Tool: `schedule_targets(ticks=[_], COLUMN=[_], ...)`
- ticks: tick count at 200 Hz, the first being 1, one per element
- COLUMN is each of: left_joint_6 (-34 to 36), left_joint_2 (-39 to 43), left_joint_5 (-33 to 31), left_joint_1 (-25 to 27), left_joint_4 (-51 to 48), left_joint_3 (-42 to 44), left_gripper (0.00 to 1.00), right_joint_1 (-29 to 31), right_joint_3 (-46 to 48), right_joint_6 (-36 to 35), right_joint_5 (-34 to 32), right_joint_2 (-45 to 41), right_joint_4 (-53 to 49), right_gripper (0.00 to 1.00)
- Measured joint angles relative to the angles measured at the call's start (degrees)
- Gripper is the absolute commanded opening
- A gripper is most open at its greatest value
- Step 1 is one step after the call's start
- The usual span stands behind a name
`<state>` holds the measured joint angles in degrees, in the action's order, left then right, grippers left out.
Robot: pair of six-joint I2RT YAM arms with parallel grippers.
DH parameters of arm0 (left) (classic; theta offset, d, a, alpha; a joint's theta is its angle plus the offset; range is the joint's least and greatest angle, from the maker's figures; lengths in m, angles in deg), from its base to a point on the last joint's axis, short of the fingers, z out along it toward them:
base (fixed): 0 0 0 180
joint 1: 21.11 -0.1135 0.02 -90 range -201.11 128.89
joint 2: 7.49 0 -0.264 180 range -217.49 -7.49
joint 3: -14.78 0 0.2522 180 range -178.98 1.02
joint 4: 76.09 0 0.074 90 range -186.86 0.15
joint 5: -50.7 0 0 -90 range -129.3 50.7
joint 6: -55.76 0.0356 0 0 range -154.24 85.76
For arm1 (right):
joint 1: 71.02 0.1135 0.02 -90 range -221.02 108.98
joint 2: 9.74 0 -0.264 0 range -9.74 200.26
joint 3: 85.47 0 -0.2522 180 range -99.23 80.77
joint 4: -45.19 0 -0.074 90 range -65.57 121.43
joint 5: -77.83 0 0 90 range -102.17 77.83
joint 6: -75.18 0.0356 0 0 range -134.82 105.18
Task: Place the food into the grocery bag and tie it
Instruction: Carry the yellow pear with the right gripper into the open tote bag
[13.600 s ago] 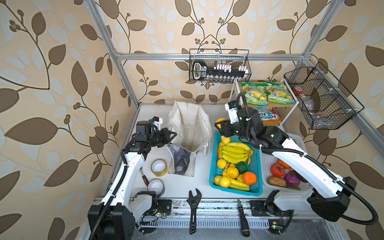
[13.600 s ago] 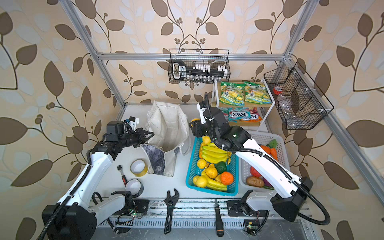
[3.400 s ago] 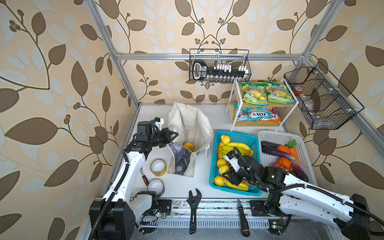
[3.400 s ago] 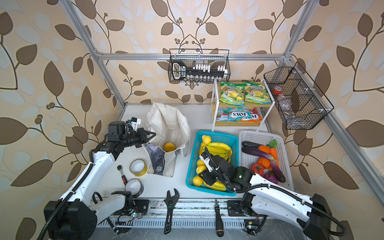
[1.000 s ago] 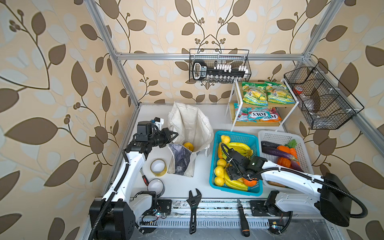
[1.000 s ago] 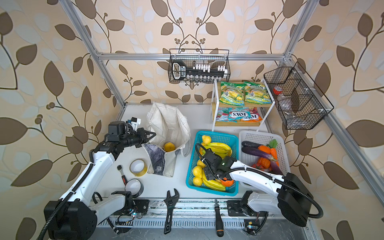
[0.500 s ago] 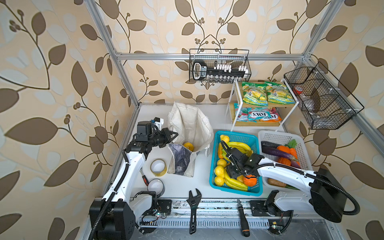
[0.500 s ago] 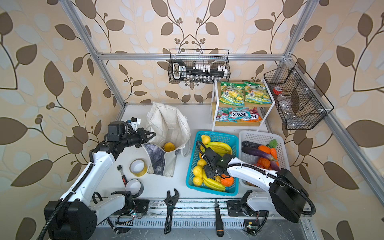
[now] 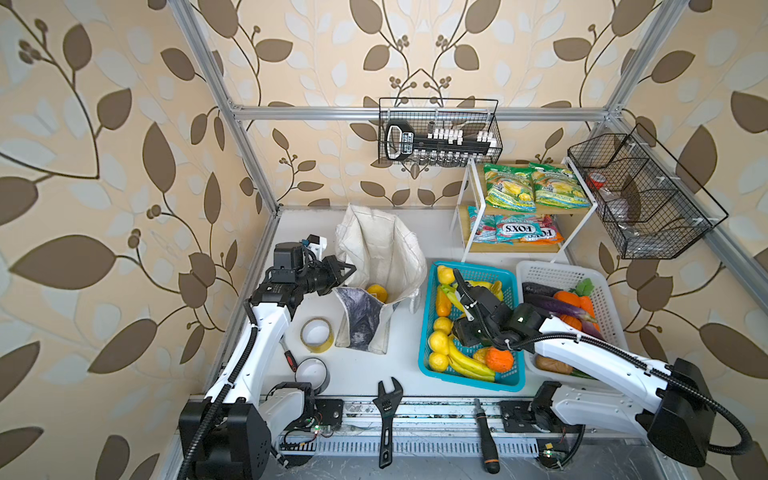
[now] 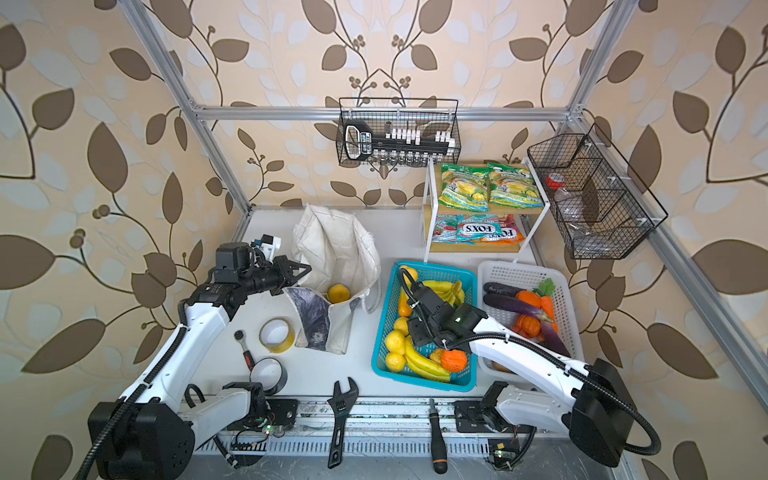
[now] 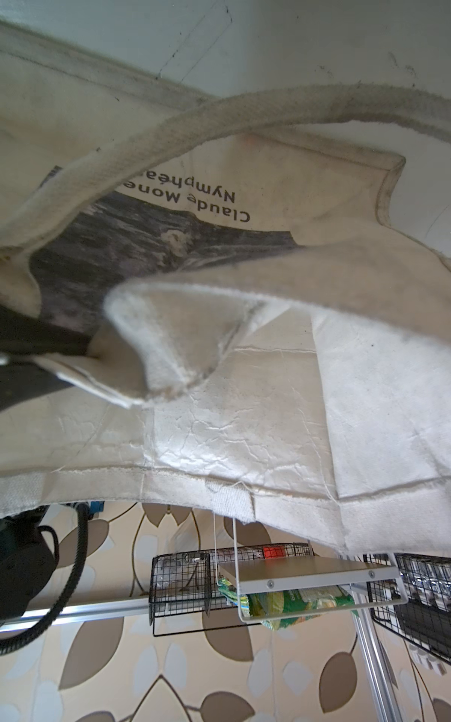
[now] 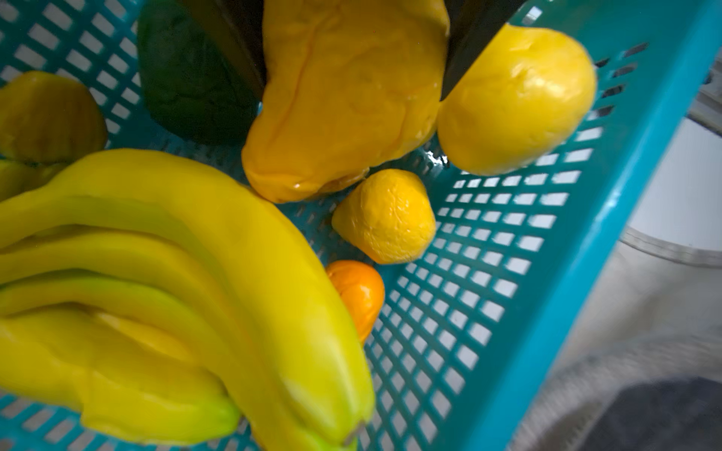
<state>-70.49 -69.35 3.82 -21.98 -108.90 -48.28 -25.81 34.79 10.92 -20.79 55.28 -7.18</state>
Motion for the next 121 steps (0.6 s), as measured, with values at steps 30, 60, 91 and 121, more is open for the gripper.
schedule_targets(ticks=[30,60,91,121], left_joint_6=[-0.02,-0.17,-0.20,-0.20], left_joint_2=[0.00,0.00,0.00,0.00], left_joint_5=[0.04,0.20,0.22,0.22], left_joint_1=[0.00,0.00,0.00,0.00], left_joint_4=[0.02,0.04,0.04,0.07], left_joint_3=[0.00,0.00,0.00,0.00], left_gripper=[0.00,0.00,0.00,0.00], right_joint_1=[-0.48,-1.27,-1.36,-1.77], right_joint_3=[-0.61,-0.59,-0.66,-0.42], right_joint_6=[-0.28,-0.28,-0.26,-0.35], right_joint_5=[0.07,1.20,2.60,2.75], right_joint_2=[-2.12,-3.32,-7.39,-7.32], right_joint_4=[-0.57,-1.22,-1.33,-1.05], right_gripper=[0.49,0.48,0.54,0.45])
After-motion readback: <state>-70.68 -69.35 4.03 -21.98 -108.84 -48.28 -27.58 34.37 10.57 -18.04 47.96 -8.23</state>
